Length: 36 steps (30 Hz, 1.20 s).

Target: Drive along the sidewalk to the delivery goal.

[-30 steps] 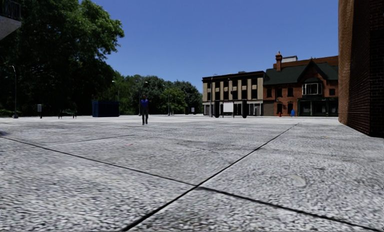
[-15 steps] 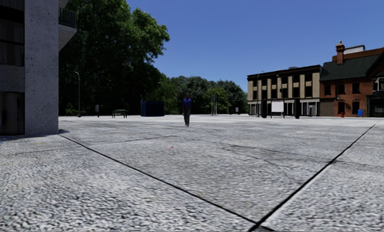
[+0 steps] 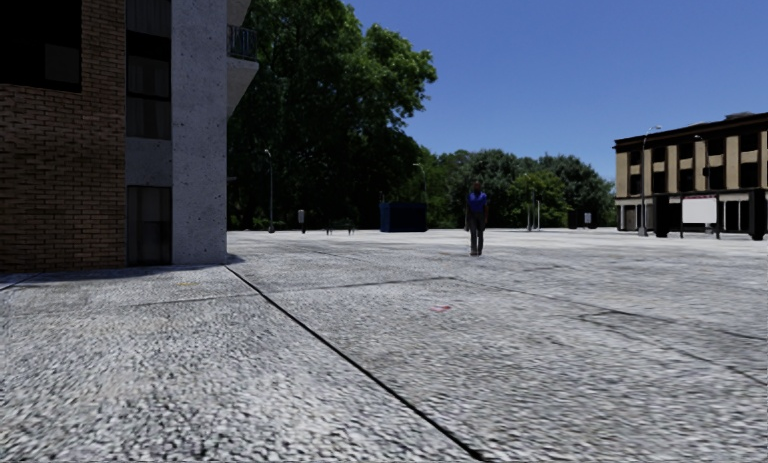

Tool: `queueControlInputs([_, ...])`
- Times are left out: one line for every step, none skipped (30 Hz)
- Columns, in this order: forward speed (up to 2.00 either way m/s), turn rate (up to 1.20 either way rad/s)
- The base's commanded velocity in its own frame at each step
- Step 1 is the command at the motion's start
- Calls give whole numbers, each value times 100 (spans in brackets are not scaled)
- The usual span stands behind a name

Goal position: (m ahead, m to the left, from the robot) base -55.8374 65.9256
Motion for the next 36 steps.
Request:
queueControlInputs([131, 63])
queueControlInputs([131, 63])
queueControlInputs([131, 63])
queueControlInputs([131, 63])
queueControlInputs([131, 63])
queueControlInputs([131, 63])
queueControlInputs([131, 63])
queueControlInputs([132, 64])
queueControlInputs([134, 64])
queueControlInputs([135, 64])
queueControlInputs([135, 64])
queueControlInputs([135, 64])
queueControlInputs([136, 64])
queueControlInputs([136, 64])
queueControlInputs([136, 64])
queueControlInputs([136, 64])
queueControlInputs([136, 64])
queueControlInputs([136, 64])
queueControlInputs([137, 64])
queueControlInputs([137, 64])
queueControlInputs([137, 64])
queueControlInputs([138, 64])
queueControlInputs([138, 64])
queueControlInputs([138, 64])
queueControlInputs([138, 64])
queueControlInputs([138, 64])
queueControlInputs([141, 64])
queueControlInputs([147, 64])
queueControlInputs([154, 64])
queueControlInputs([154, 64])
queueControlInputs([158, 64])
queueControlInputs([160, 64])
queueControlInputs([161, 64])
queueControlInputs([171, 64])
queueControlInputs([171, 64])
queueControlInputs([200, 64])
